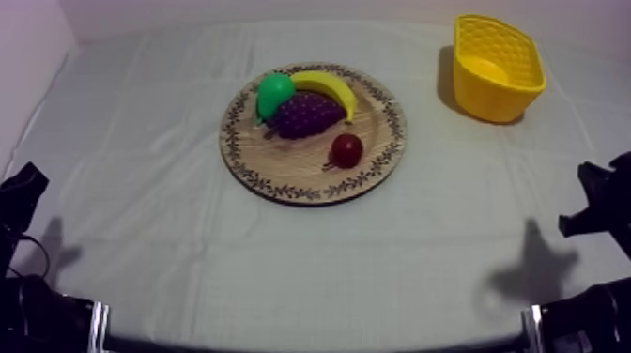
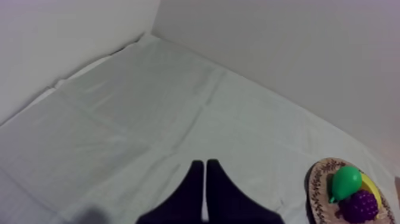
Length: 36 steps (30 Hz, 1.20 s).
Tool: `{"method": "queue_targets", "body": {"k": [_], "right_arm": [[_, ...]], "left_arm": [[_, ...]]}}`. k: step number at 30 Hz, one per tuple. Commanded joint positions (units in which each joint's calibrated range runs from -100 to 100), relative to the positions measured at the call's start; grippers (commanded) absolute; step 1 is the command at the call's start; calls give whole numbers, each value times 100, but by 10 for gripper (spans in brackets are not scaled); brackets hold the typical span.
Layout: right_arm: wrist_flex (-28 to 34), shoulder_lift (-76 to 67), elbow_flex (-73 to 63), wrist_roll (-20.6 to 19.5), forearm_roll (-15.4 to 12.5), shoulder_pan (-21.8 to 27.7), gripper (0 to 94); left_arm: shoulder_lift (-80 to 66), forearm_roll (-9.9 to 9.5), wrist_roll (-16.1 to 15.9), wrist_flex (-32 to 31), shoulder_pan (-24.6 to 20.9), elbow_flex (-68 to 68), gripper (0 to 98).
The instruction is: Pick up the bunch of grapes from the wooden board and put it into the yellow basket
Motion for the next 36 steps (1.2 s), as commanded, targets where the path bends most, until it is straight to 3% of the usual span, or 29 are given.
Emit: {"method": "queue_targets", "body": {"k": [1, 11, 20, 25, 36], "right_arm": [[-55, 388, -322, -32, -13, 45, 6], [16, 1814, -2219, -152, -51, 49, 5], [692, 3143, -4321, -117, -60, -364, 5], [885, 3830, -5300, 68, -214, -591, 5], [2328, 5407, -7967, 174, -309, -1322, 5]], "left_arm": [[-3, 1, 0, 4, 1, 1, 1], [-3, 1, 0, 4, 1, 1, 1], [-3, 1, 0, 4, 1, 1, 1], [-3, 1, 0, 4, 1, 1, 1], [-3, 1, 0, 4, 1, 1, 1]]}}
